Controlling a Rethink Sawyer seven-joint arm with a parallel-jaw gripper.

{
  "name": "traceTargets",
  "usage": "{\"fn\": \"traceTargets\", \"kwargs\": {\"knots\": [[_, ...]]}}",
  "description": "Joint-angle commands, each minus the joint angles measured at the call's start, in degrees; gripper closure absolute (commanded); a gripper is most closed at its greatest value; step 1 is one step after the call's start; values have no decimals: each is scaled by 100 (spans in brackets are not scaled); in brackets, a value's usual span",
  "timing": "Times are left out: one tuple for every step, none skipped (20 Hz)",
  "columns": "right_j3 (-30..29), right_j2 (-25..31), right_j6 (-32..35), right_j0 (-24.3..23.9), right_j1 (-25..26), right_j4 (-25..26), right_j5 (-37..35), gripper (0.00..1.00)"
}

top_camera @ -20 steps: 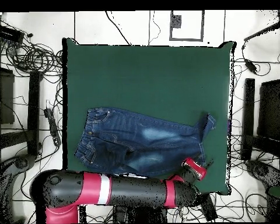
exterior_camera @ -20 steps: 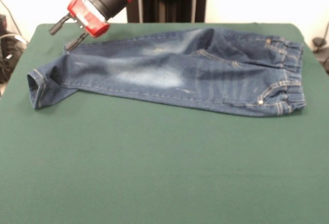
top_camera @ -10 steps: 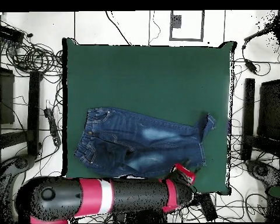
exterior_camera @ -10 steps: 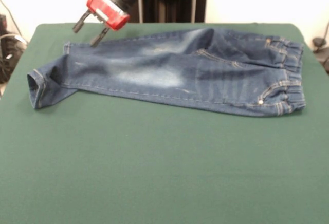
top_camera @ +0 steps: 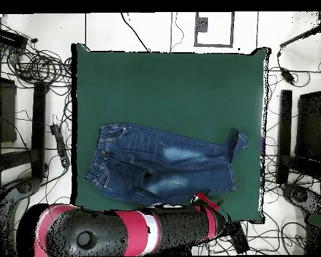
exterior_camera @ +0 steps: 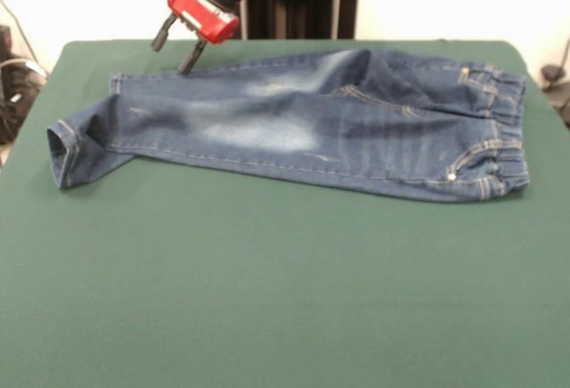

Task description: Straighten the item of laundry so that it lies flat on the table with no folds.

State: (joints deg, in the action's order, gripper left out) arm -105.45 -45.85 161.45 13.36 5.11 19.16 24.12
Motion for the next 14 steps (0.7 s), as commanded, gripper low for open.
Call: {"fn": "traceTargets", "kwargs": {"knots": [[596, 1003, 173, 124, 287, -453, 115, 0], [641, 902, 199, 186, 534, -717, 368, 0], [685, 861, 193, 177, 654, -825, 474, 0], [746, 770, 167, 212, 879, -1049, 759, 0], [770, 745, 155, 198, 977, -1159, 908, 0], [764, 665, 148, 252, 1134, -1395, 1146, 0], [753, 663, 138, 245, 1159, -1445, 1224, 0], [723, 656, 142, 265, 1166, -1489, 1234, 0], [693, 648, 147, 285, 1172, -1534, 1244, 0], [670, 662, 153, 292, 1167, -1555, 1231, 0], [646, 666, 154, 319, 1169, -1592, 1211, 0], [648, 687, 161, 307, 1188, -1625, 1242, 0], [647, 663, 151, 321, 1228, -1681, 1284, 0], [687, 695, 138, 260, 1234, -1645, 1278, 0]]}}
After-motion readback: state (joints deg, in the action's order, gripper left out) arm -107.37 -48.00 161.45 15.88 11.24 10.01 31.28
